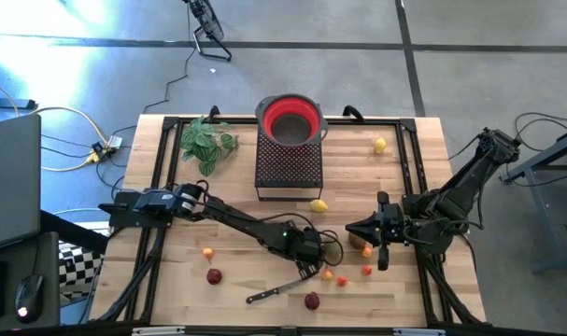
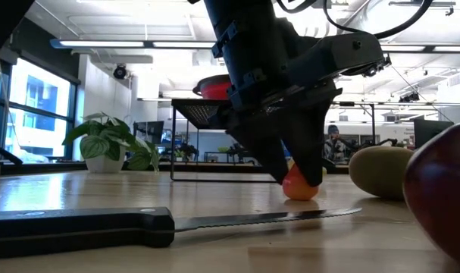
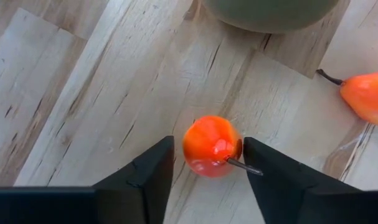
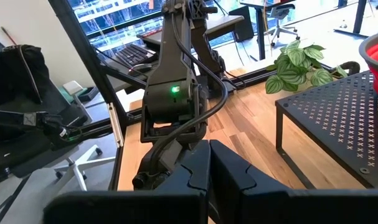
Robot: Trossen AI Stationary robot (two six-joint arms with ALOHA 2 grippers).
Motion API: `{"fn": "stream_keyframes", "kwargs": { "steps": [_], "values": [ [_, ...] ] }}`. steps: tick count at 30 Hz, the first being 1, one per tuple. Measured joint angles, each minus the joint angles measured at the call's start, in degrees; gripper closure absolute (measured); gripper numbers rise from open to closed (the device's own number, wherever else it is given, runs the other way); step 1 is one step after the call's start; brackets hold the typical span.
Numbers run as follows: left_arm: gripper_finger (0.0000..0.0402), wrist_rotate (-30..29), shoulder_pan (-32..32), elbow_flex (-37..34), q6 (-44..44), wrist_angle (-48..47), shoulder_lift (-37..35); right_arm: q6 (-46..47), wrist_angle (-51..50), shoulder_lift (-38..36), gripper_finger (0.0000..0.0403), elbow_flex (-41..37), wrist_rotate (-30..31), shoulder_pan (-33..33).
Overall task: Pick & Place Fruit
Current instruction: Put the pear into the red strainer bowl
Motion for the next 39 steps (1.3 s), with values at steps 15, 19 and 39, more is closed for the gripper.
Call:
{"fn": "stream_keyframes", "kwargs": {
  "steps": [15,19,39],
  "values": [
    [0.0277,0.0,0.0,0.0,0.0,0.3,0.0,0.4,-0.1,0.0,0.04,0.0,-0.2,0.0],
    [0.0277,0.1,0.0,0.0,0.0,0.3,0.0,0.4,-0.1,0.0,0.04,0.0,-0.2,0.0],
    [0.0279,-1.1,2.4,15.7,9.4,-13.1,-0.7,0.4,0.7,-0.2,0.04,0.0,-6.1,0.2]
  ]
}}
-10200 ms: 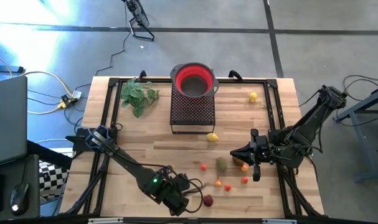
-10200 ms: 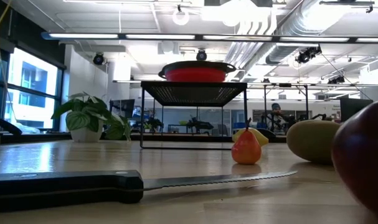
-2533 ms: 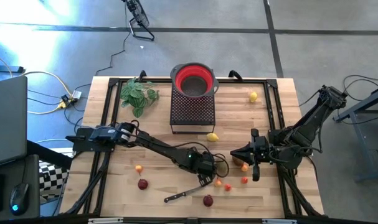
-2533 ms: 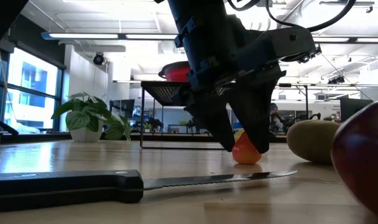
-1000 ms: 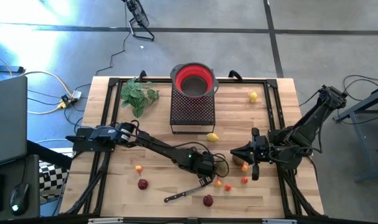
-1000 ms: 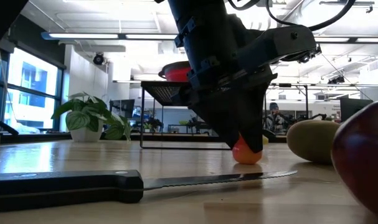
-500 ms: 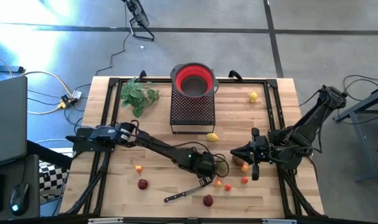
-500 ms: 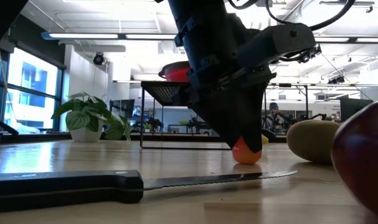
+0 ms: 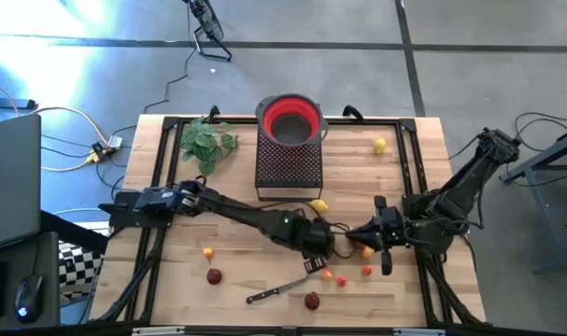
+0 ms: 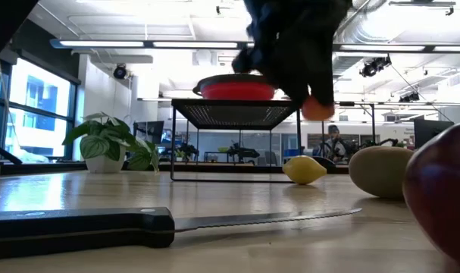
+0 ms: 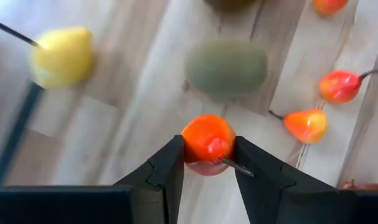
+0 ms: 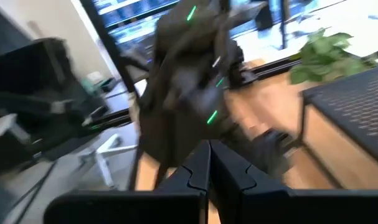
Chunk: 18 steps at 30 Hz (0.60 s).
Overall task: Pick & Place Fruit
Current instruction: Put the pear into the red strainer bowl
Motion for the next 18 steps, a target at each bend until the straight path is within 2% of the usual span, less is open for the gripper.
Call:
{"fn": "stream_keyframes", "kwargs": {
  "steps": [7,10,18],
  "values": [
    [0.0279,-2.2,2.4,10.5,4.1,-9.3,-0.1,0.0,1.4,-1.4,0.04,0.0,-4.6,3.8],
    [0.0279,-2.7,3.4,9.3,5.6,-9.3,-2.5,0.0,1.4,-2.5,0.04,0.0,-6.2,5.9],
    [0.0279,-5.0,6.1,9.4,7.9,-11.5,-6.2,-0.4,1.1,-4.8,0.04,0.0,-4.8,11.2]
  ]
}}
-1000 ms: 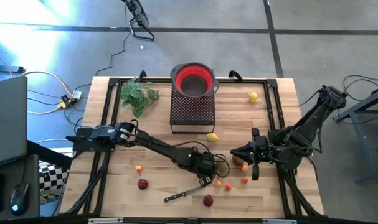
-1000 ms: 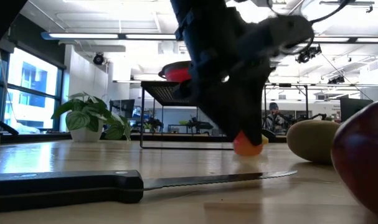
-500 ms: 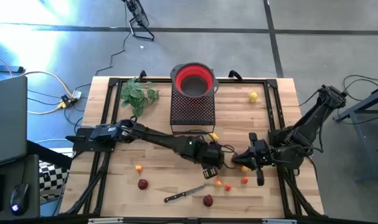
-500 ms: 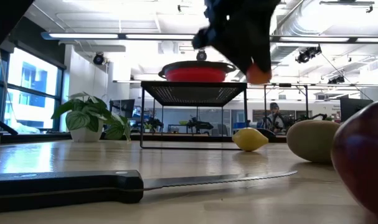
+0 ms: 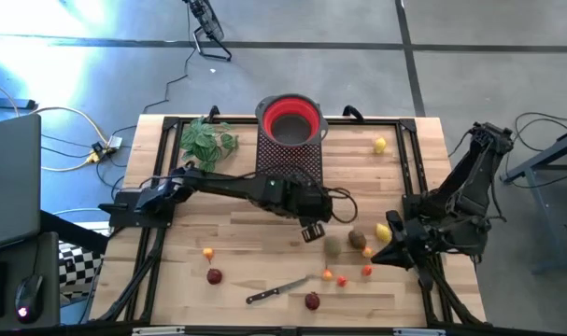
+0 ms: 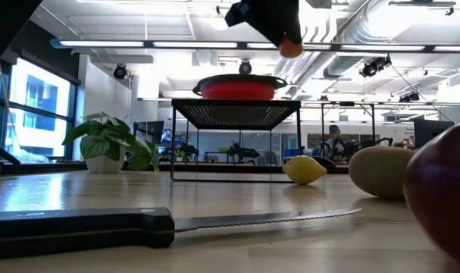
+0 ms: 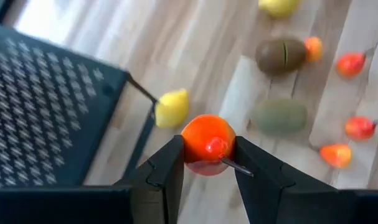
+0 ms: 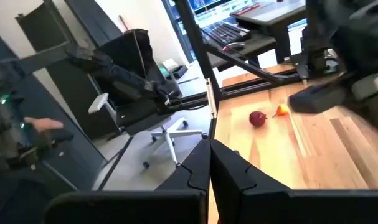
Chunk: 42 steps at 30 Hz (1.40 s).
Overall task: Pick & Place Fruit
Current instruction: Put the pear into the red strainer bowl
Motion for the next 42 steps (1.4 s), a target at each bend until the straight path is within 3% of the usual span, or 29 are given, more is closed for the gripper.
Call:
{"fn": "stream_keyframes", "kwargs": {
  "steps": [10,28,37,42],
  "values": [
    [0.0279,-7.6,4.8,0.0,3.9,0.5,-3.7,-1.1,-0.2,0.0,0.04,0.0,1.1,0.4],
    [0.0279,-9.3,21.0,-0.1,11.7,1.9,-5.7,-4.3,-3.1,0.1,0.04,0.0,18.0,0.4],
    [0.0279,2.3,31.3,-0.8,12.7,1.7,-5.6,-4.1,-3.5,0.1,0.04,0.0,35.6,0.4],
    [0.0279,7.1,35.1,-0.8,11.7,1.9,-5.6,-4.1,-4.5,0.1,0.04,0.0,37.7,-0.8]
  ]
}}
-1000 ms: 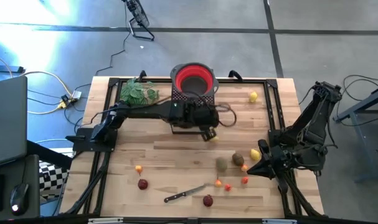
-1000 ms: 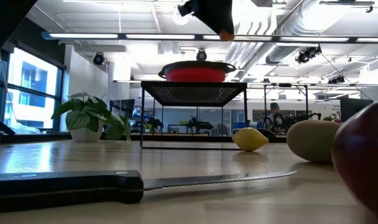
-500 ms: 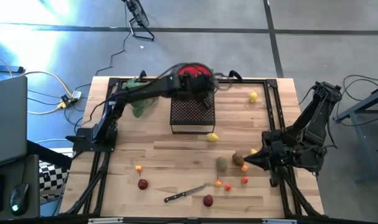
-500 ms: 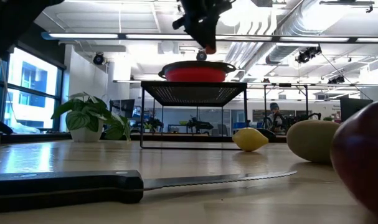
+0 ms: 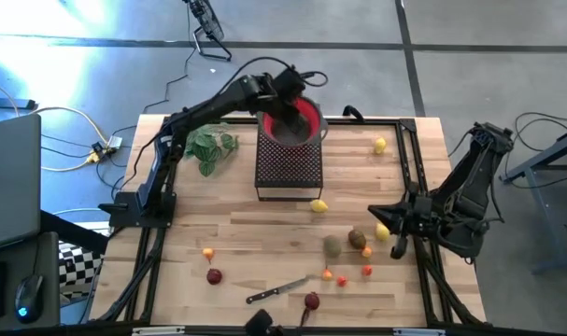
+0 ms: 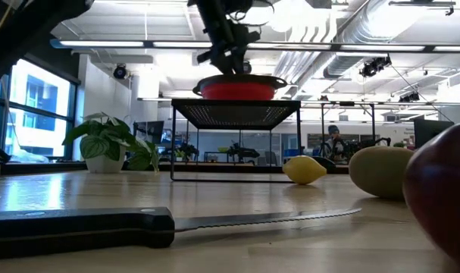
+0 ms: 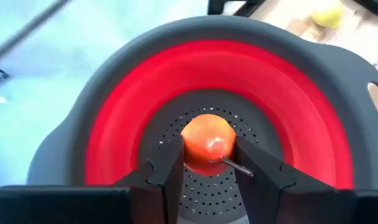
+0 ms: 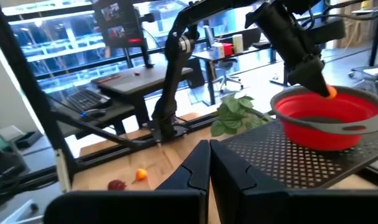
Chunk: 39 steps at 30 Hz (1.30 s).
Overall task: Pick & Place Fruit
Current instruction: Put the pear into the red strainer bowl
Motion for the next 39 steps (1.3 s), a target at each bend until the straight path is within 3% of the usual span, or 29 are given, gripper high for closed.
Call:
{"fn": "stream_keyframes", "kwargs": {
  "steps": [4,35,39],
  "values": [
    [0.0279,2.3,1.6,0.0,0.0,0.0,0.2,0.0,-0.5,0.0,0.04,0.0,0.0,-1.2],
    [0.0279,2.7,0.3,0.0,-4.5,-1.8,3.2,0.1,-1.1,0.0,0.04,0.0,-0.2,-2.7],
    [0.026,3.9,0.3,0.0,-4.5,-1.8,3.2,0.1,-1.1,0.0,0.04,0.0,-0.2,-2.7]
  ]
}}
